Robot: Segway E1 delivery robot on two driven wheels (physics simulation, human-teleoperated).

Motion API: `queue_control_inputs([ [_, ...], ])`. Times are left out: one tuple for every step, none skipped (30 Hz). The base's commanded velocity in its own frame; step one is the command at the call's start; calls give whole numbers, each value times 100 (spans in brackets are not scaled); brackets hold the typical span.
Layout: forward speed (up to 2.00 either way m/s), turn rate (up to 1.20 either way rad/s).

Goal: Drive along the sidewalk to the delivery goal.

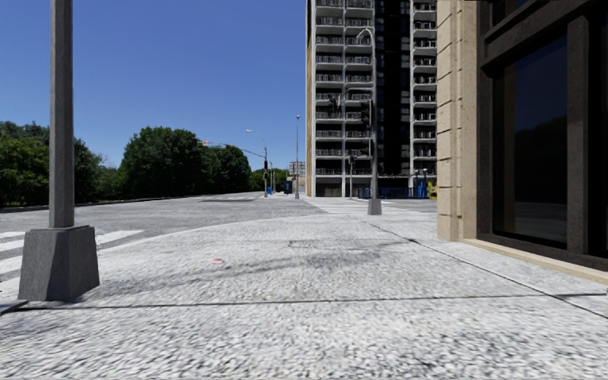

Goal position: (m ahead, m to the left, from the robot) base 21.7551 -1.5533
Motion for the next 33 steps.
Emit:
queue_control_inputs([
  [200,0],
  [200,0],
  [200,0],
  [200,0],
  [200,0],
  [200,0],
  [200,0],
  [200,0],
  [200,0],
  [200,0],
  [200,0],
  [200,0],
  [200,0],
  [200,0],
  [200,0],
  [200,0],
  [200,0],
  [200,0],
  [200,0],
  [200,0],
  [200,0],
  [200,0],
  [200,0],
  [200,0],
  [200,0],
  [200,0],
  [200,0],
  [200,0],
  [200,0],
  [200,0],
  [200,0],
  [200,0],
  [200,0],
])
